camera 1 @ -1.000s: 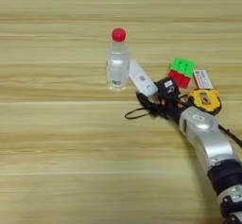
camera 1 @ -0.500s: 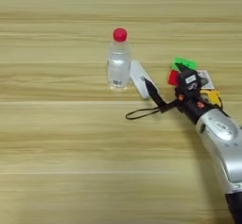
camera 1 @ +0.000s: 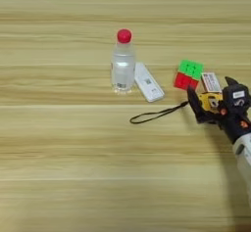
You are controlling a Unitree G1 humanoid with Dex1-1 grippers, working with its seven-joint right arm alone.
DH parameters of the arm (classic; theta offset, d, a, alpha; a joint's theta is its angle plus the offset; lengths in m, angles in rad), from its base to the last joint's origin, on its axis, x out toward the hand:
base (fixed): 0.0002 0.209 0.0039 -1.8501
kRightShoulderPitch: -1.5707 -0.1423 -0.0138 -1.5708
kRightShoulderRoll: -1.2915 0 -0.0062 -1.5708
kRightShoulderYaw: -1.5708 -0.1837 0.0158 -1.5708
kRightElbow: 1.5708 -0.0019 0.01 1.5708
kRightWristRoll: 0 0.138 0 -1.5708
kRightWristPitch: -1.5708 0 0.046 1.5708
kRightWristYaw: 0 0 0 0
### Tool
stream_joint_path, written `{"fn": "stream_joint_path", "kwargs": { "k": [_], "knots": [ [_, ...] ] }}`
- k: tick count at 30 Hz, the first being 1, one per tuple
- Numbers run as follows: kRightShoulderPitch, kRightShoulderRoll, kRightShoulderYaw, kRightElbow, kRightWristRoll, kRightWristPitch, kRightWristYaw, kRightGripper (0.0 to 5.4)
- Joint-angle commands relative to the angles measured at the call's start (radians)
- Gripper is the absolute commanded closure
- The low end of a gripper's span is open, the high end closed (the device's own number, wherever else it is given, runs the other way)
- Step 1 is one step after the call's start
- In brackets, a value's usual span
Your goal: Move the objects on the table
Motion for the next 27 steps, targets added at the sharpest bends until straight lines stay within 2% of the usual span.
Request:
{"fn": "stream_joint_path", "kwargs": {
  "k": [1, 12, 21, 27],
  "knots": [
    [-0.052, 0.002, -0.012, 0.064, 0.010, -0.032, -0.029, 0.05],
    [-0.099, 0.002, -0.028, 0.162, 0.015, -0.046, -0.054, 0.05],
    [-0.097, -0.004, -0.030, 0.168, 0.007, -0.056, -0.066, 0.05],
    [-0.083, -0.016, -0.034, 0.119, -0.001, -0.054, -0.069, 0.05]
  ]
}}
